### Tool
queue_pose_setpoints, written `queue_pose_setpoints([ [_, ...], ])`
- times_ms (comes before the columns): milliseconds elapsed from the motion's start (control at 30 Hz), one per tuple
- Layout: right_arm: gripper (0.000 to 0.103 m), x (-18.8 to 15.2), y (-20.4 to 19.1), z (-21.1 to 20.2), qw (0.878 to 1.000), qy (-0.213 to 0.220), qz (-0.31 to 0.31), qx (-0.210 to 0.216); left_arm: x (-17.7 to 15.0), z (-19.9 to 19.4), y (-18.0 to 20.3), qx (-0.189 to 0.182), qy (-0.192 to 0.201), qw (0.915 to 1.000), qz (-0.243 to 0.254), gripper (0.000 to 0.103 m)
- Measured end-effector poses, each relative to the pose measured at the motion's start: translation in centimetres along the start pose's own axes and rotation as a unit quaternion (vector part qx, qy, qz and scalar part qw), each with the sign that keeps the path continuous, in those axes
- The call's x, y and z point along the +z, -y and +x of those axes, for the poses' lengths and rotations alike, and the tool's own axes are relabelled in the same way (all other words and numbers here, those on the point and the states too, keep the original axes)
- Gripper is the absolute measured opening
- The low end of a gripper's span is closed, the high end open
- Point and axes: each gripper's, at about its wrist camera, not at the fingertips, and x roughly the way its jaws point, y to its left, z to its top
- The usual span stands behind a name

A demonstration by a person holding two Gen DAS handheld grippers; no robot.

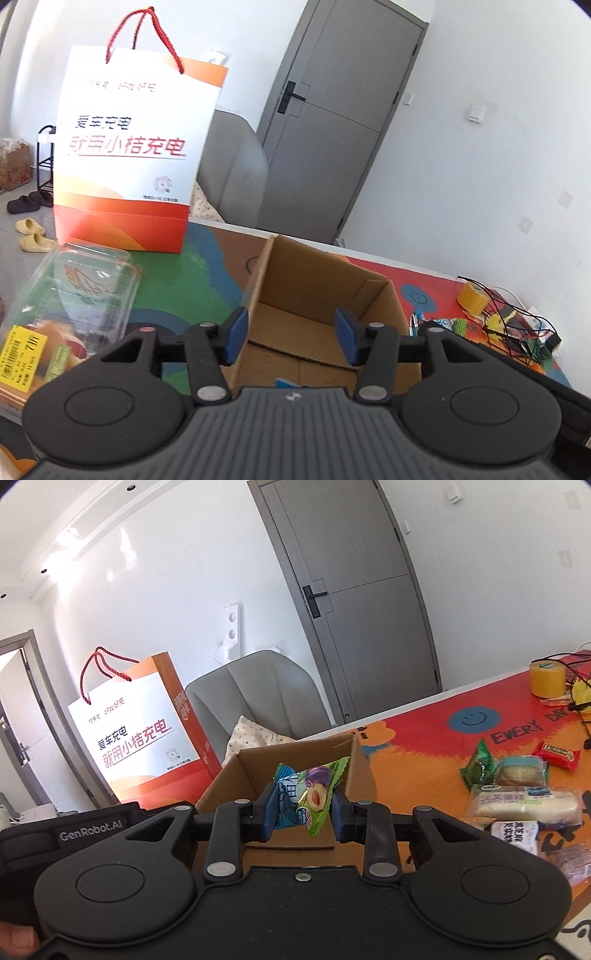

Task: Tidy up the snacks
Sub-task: 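Carry both packets over the cardboard box and open both grippers to drop them, then move both grippers back from the box to the snack pile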

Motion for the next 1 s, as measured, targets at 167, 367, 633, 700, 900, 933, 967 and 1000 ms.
queue_pose_setpoints([
  [167,0.048,0.0,-0.3,0.0,1.000,0.004,0.005,0.006,0.0,-0.6,-0.3,0.013,0.002,0.9999,-0.003,0.073],
  [367,0.088,0.1,1.2,-2.1,0.999,0.026,0.022,-0.040,-0.5,-0.6,0.0,0.025,-0.005,0.9997,-0.004,0.085],
  [633,0.103,-1.0,3.3,-4.4,0.993,0.027,0.025,-0.116,-1.8,-0.9,2.2,0.009,-0.017,0.9997,0.018,0.093],
  [700,0.103,-1.3,3.9,-4.9,0.991,0.022,0.033,-0.124,-2.1,-0.9,2.8,0.000,-0.022,0.9996,0.020,0.093],
  [900,0.103,-2.0,5.9,-6.7,0.989,0.021,0.047,-0.140,-3.3,-1.0,4.9,-0.017,-0.033,0.9988,0.031,0.093],
  [933,0.103,-2.1,6.2,-7.0,0.988,0.021,0.049,-0.142,-3.5,-1.0,5.2,-0.021,-0.035,0.9986,0.034,0.093],
  [967,0.103,-2.2,6.6,-7.3,0.988,0.020,0.052,-0.145,-3.7,-1.0,5.6,-0.024,-0.037,0.9984,0.037,0.093],
  [1000,0.103,-2.3,6.9,-7.5,0.987,0.020,0.055,-0.147,-3.9,-1.0,5.9,-0.026,-0.039,0.9981,0.040,0.093],
])
